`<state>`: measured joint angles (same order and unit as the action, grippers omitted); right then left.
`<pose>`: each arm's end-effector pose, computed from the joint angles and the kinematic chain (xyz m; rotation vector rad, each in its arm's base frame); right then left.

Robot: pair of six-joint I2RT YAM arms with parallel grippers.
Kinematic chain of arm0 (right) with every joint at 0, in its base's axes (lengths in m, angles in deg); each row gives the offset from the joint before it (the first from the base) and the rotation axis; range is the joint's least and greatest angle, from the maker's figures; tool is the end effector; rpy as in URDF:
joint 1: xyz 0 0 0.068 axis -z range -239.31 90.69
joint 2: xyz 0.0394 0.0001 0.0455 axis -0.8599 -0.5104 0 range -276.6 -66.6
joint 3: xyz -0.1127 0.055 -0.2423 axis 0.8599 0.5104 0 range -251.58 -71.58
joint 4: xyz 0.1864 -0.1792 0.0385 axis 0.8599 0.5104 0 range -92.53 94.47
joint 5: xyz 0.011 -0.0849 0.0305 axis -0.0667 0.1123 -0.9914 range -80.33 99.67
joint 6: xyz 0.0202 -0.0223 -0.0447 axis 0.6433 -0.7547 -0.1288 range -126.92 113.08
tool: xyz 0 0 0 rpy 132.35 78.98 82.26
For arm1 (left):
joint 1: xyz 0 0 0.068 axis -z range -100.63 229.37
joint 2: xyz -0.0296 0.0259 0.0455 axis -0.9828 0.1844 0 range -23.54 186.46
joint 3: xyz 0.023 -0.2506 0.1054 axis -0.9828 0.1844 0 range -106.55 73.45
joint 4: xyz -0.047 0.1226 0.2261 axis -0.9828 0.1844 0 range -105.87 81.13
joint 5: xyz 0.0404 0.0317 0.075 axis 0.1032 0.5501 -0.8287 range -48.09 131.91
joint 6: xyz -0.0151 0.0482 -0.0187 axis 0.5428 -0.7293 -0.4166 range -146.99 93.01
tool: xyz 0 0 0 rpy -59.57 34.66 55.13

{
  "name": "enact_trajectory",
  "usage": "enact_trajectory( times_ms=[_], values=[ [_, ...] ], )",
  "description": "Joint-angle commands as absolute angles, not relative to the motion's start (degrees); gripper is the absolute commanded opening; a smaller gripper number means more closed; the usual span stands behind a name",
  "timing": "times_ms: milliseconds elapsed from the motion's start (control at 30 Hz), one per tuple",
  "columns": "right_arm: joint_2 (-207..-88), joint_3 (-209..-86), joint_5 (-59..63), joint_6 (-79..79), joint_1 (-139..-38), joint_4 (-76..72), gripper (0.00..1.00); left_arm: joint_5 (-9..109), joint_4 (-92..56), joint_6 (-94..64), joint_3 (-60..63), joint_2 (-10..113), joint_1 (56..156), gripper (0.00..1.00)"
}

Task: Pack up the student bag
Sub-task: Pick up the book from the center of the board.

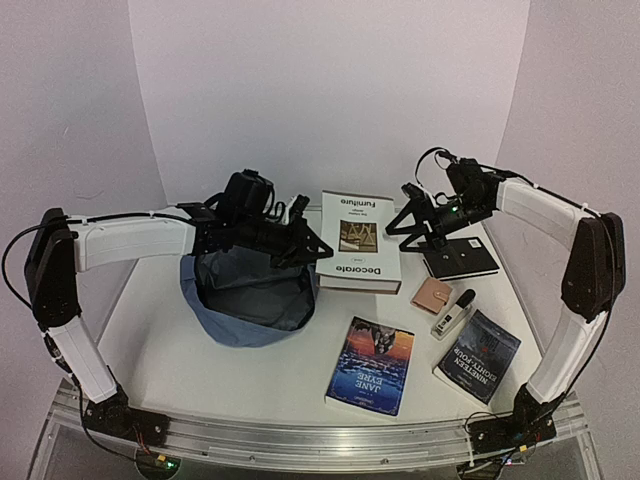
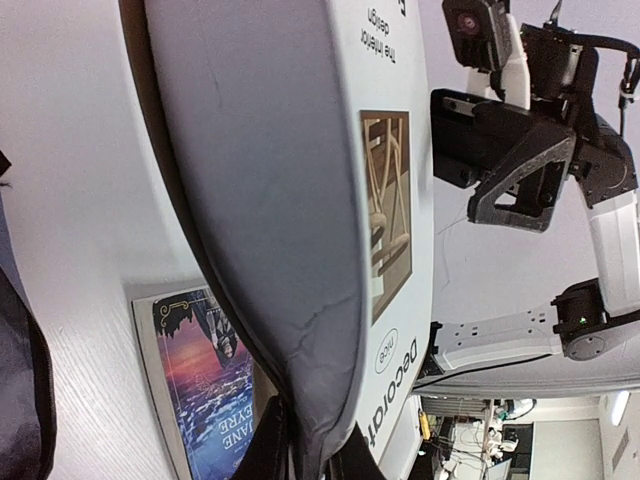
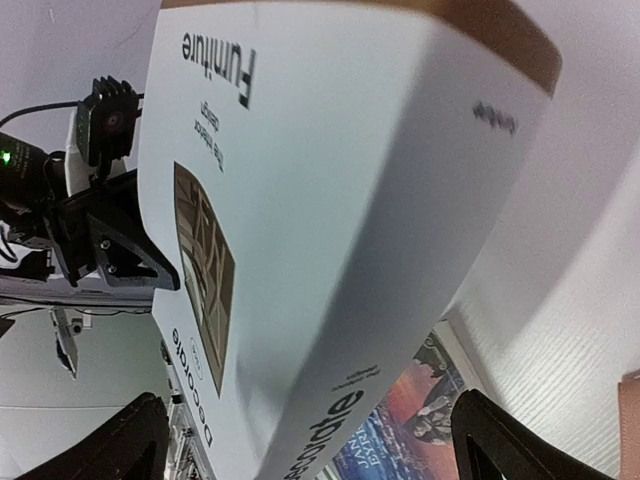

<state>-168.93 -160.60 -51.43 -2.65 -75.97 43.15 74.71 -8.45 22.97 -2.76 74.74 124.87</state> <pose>0.3508 0.1376 0.2953 -0.6500 2.3446 1.5145 0.2652 -0.2974 0.2873 0.3165 2.4020 -1.5034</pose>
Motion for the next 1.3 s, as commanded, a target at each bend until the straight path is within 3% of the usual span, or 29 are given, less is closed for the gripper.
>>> enact_trajectory(
  times_ms=[0,167,400,467,533,700,1000,1033,1200,1267],
  values=[
    [-170.76,-162.47,-58.34,-0.5,-76.89,42.48,0.98,75.17,-11.32,22.73,-3.21,70.39,123.86,0.01],
    [-170.9,-163.28,-63.08,-0.56,-78.89,42.31,0.97,75.35,-10.41,22.58,-3.86,69.97,122.81,0.02],
    [-172.03,-164.85,-66.33,0.43,-81.13,42.28,0.6,76.67,-8.18,21.09,-5.7,70.81,122.44,0.05],
    [-172.36,-164.6,-66.56,1.33,-81.14,42.16,0.59,76.96,-8.15,20.66,-5.55,70.55,122.01,0.07],
    [-172.64,-164.1,-67.06,1.99,-81.25,42.03,0.64,77.74,-8.22,20.13,-5.74,70.6,121.66,0.08],
    [-173.71,-164.6,-68.29,2.88,-81.91,41.83,0.61,80.95,-8.24,19.6,-7.0,72.54,121.56,0.1],
    [-174.43,-164.83,-68.68,4.45,-81.94,41.53,0.3,81.35,-6.7,18.32,-9.08,74.23,121.49,0.19],
    [-174.3,-164.97,-68.67,4.57,-81.96,41.51,0.27,81.11,-6.4,18.42,-9.08,74.28,121.47,0.22],
    [-173.79,-165.54,-68.39,5.42,-81.29,41.42,0.15,77.03,-3.84,18.33,-7.11,71.89,119.28,0.6],
    [-173.42,-165.36,-67.88,5.72,-80.36,41.41,0.14,71.85,0.34,16.72,-6.78,69.61,117.46,0.68]
  ],
)
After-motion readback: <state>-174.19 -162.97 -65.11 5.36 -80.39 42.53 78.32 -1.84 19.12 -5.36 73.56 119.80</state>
